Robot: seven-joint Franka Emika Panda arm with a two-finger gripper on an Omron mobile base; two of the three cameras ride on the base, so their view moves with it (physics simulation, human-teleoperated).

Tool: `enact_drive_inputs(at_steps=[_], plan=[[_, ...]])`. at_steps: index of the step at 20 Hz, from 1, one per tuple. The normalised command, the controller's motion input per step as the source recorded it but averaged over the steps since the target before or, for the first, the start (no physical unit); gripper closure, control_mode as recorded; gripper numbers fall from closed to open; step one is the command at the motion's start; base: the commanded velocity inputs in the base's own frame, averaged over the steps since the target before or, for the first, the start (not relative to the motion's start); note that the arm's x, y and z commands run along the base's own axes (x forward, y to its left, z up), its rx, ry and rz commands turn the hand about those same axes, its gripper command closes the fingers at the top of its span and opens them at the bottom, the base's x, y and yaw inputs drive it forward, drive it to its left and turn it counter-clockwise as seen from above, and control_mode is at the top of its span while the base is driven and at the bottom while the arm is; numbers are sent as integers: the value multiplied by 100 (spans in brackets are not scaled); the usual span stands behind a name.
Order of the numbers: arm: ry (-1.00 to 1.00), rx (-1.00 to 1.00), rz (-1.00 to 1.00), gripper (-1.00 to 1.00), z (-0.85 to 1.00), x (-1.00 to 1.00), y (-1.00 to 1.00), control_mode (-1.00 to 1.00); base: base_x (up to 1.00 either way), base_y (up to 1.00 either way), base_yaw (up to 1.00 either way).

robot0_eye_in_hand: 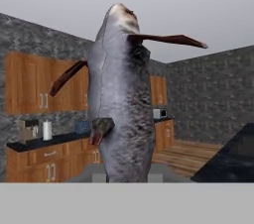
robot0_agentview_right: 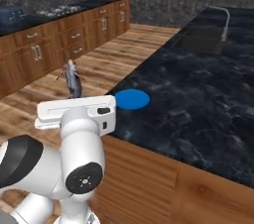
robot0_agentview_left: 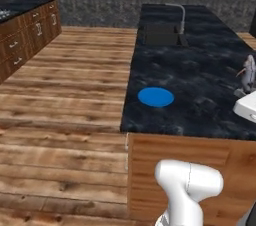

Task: Take the fish from the oven and place it on the plate on the counter.

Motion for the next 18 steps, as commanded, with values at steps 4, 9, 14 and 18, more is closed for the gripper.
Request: enact_drive_inputs(at_steps=[4,9,14,18], plan=[[0,0,0,100,0,0,0,100,52,2,-29],[0,0,0,100,0,0,0,100,53,-2,-17],[0,0,0,100,0,0,0,100,49,20,-6],[0,0,0,100,0,0,0,100,41,7,2]])
